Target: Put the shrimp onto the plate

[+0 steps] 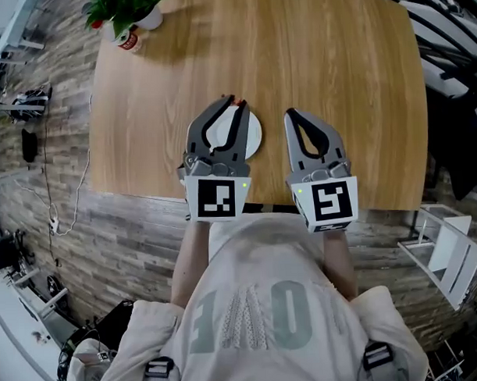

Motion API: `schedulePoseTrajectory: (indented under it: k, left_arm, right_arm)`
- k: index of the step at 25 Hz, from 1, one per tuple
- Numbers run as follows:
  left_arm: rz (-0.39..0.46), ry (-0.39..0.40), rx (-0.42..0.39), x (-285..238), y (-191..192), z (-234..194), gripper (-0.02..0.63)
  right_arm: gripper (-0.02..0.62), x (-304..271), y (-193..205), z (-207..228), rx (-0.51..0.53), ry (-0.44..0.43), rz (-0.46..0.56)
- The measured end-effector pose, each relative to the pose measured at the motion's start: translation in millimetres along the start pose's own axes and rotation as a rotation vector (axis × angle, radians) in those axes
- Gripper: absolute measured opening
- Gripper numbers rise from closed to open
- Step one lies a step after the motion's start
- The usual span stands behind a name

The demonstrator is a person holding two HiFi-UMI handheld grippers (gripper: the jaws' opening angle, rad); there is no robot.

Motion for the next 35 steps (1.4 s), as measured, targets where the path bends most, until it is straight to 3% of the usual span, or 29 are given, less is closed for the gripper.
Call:
schedulePoseTrajectory:
  k: [5, 10, 23, 28, 35]
  left_arm:
    - [-0.011, 0.076, 0.016, -10.1, 10.4, -0.1, 0.074]
    - [-0.078, 0.162, 0.007, -9.7, 38.5, 2.8, 0.074]
    - [-0.356, 0.433, 0.059, -14.4, 123.1, 47.0, 0.074]
    - [-0.486, 0.514, 0.133, -18.4, 150.4, 61.3, 0.074]
    - [-0.578, 0.564, 0.058, -20.3, 170.6, 71.7, 0.074]
  right_arm:
    - [0.02, -7.2, 6.9, 11.7, -0.01, 0.054, -0.016]
    - [0.02, -10.7, 12.2, 12.8, -0.022, 0.109, -0.024]
    - [0.02, -10.0, 34.6, -0.9, -0.045, 0.17, -0.102]
    - [0.02, -2.6, 40.4, 6.4, -0.053, 0.213, -0.117]
    - [0.02, 0.8, 47.5, 11.1, -0.076, 0.246, -0.136]
Point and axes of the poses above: the fingertips, and each gripper's own axes: x backward along the fingers, z to its right, y out of its underside, the point moved 4 cm from there along x, backward along the fingers, and after that the axes turned 5 degrees about z, right-handed, at the moved point
